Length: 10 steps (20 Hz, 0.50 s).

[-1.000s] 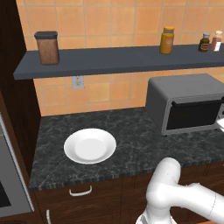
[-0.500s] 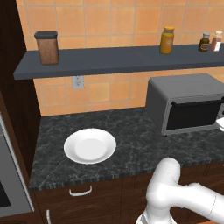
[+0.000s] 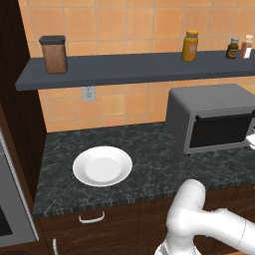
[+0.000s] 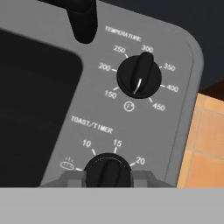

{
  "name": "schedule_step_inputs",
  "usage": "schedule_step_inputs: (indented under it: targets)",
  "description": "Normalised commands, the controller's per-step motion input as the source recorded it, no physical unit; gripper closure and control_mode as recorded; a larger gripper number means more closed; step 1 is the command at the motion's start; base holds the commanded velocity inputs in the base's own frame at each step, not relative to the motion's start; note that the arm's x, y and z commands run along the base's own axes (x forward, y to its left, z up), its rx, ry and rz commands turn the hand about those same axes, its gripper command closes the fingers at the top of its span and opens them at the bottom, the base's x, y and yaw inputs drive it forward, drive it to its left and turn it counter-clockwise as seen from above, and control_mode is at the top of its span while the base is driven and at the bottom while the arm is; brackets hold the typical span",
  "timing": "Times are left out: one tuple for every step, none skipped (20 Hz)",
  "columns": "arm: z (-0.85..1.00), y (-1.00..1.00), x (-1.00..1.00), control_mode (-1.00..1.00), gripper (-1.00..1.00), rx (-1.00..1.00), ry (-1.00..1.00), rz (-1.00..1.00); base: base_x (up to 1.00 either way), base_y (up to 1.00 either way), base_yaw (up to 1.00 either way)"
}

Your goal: Pick up the kebab skewer and baguette bread, and place them inside the toaster oven. Close the toaster oven door and start by setting the timer.

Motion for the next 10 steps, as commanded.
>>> schedule_step_inputs:
  targets:
    - [0.04, 0.13, 0.16, -1.0, 1.0, 0.0, 0.0, -0.07, 0.0, 0.0, 0.0]
    - [0.05, 0.16, 0.19, -1.0, 1.0, 0.0, 0.0, -0.05, 0.0, 0.0, 0.0]
    - [0.14, 0.05, 0.25, -1.0, 1.0, 0.0, 0.0, -0.05, 0.0, 0.0, 0.0]
    - [0.2, 0.0, 0.14, -1.0, 1.0, 0.02, 0.01, -0.04, 0.0, 0.0, 0.0]
    - [0.24, 0.0, 0.06, -1.0, 1.0, 0.09, 0.03, -0.01, 0.0, 0.0, 0.0]
    - [0.23, 0.0, 0.0, -1.0, 1.0, 0.14, 0.03, 0.0, 0.0, 0.0, 0.0]
    - [0.26, 0.0, 0.0, -1.0, 1.0, 0.21, 0.05, -0.01, 0.0, 0.0, 0.0]
    - [0.25, 0.0, 0.0, -1.0, 1.0, 0.23, 0.06, -0.01, 0.0, 0.0, 0.0]
    - [0.19, 0.0, 0.0, -1.0, 1.0, 0.28, 0.09, -0.01, 0.0, 0.0, 0.0]
    - [0.21, 0.04, 0.0, -1.0, 1.0, 0.28, 0.09, 0.0, 0.0, 0.0, 0.0]
